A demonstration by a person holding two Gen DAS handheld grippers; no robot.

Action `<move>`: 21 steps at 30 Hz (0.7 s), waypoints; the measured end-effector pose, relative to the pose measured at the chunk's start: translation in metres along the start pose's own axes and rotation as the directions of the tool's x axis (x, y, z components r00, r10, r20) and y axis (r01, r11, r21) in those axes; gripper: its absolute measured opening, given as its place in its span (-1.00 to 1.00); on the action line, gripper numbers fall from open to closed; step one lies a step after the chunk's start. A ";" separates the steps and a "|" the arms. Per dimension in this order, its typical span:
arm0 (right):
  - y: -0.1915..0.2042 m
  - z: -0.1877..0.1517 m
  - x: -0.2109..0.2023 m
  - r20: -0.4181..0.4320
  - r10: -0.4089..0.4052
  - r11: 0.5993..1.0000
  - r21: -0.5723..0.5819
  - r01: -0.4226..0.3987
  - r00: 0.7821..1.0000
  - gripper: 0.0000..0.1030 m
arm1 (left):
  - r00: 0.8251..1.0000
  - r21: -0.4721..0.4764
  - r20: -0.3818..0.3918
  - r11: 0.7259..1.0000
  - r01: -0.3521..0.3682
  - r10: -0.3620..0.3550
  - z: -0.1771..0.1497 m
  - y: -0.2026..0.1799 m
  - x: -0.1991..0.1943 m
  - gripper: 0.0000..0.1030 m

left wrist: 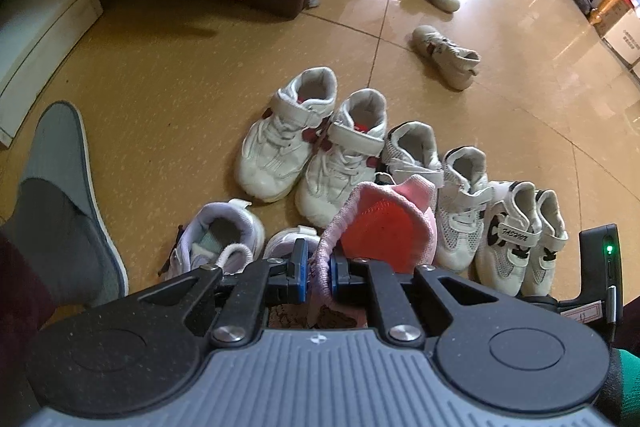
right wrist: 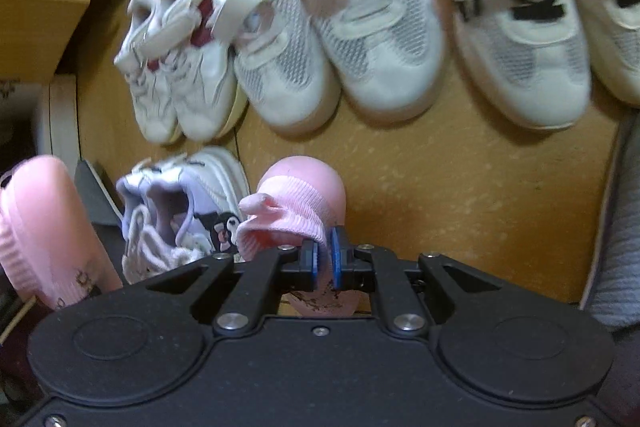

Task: Organize scattered shoes
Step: 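Carry both pink sock shoes to the row of sneakers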

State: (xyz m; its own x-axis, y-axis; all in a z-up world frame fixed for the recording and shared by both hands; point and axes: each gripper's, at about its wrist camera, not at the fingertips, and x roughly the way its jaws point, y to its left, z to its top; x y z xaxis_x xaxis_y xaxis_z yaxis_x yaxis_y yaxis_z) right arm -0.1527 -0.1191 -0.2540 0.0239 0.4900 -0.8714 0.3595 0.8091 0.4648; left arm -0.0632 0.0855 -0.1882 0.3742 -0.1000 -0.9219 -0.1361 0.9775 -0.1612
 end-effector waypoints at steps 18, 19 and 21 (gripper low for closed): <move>0.008 0.017 -0.015 -0.012 0.067 0.997 0.030 -0.067 0.998 -0.13 | 0.998 -0.081 -0.051 0.996 0.035 -0.039 -0.001 -0.003 0.021 -0.81; 0.008 0.020 -0.025 0.006 0.069 0.997 0.031 -0.069 0.998 -0.13 | 0.997 -0.086 -0.057 0.995 0.046 -0.051 -0.003 -0.008 0.023 -0.81; 0.008 0.028 -0.044 0.045 0.069 0.997 0.026 -0.070 0.997 -0.13 | 0.995 -0.085 -0.073 0.994 0.064 -0.071 -0.006 -0.019 0.026 -0.81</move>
State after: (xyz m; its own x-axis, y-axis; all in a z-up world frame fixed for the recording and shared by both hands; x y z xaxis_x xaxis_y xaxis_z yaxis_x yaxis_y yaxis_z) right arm -0.1253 -0.1434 -0.2168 0.0902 0.5292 -0.8437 0.3812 0.7642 0.5202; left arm -0.0567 0.0633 -0.2118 0.3149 -0.1821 -0.9315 -0.1890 0.9497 -0.2495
